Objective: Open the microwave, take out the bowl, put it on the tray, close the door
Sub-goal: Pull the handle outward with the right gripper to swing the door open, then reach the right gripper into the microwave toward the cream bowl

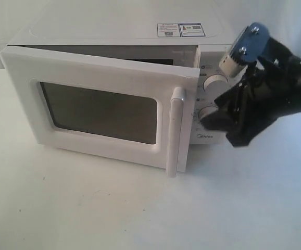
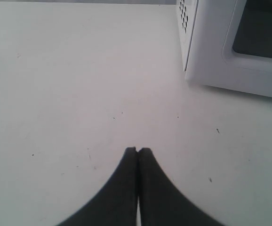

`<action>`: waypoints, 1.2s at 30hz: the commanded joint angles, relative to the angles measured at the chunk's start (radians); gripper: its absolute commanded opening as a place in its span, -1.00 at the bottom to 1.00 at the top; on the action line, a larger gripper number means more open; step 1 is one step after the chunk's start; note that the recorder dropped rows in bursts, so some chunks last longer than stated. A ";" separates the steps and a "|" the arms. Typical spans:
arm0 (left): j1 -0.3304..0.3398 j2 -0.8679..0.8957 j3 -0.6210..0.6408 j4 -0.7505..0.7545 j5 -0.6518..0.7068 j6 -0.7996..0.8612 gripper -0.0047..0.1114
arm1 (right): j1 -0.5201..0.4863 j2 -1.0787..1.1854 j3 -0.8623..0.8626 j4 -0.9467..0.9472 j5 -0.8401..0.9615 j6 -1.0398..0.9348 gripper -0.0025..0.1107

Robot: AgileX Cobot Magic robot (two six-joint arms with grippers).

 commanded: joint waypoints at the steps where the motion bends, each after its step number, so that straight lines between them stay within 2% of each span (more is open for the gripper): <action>1: 0.002 -0.004 0.003 -0.012 0.000 -0.008 -0.92 | 0.000 -0.005 -0.001 0.215 -0.362 0.053 -0.91; 3: 0.002 -0.004 0.003 -0.012 0.000 -0.008 -0.92 | 0.002 0.015 -0.003 0.314 -0.381 0.005 -0.96; 8: 0.002 -0.004 0.003 -0.012 0.000 -0.008 -0.92 | 0.083 0.093 -0.041 0.322 -0.325 -0.056 -0.96; 10: 0.002 -0.004 0.003 -0.012 0.000 -0.008 -0.92 | 0.101 0.089 -0.045 0.306 -0.214 -0.086 -0.96; 12: 0.002 -0.004 0.003 -0.012 0.000 -0.008 -0.92 | 0.101 0.058 -0.045 0.154 -0.068 -0.047 -0.96; 13: 0.002 -0.004 0.003 -0.012 0.000 -0.008 -0.92 | 0.101 0.041 -0.045 0.054 -0.078 0.025 -0.96; 15: 0.002 -0.004 0.003 -0.012 0.000 -0.008 -0.92 | 0.101 0.030 -0.045 0.031 -0.132 0.116 -0.96; 30: 0.002 -0.004 0.003 -0.012 0.000 -0.008 -0.92 | 0.217 0.094 -0.045 0.113 -0.093 0.072 -0.96; 36: 0.002 -0.004 0.003 -0.012 0.000 -0.008 -0.92 | 0.306 0.136 -0.047 0.100 -0.093 -0.095 -0.96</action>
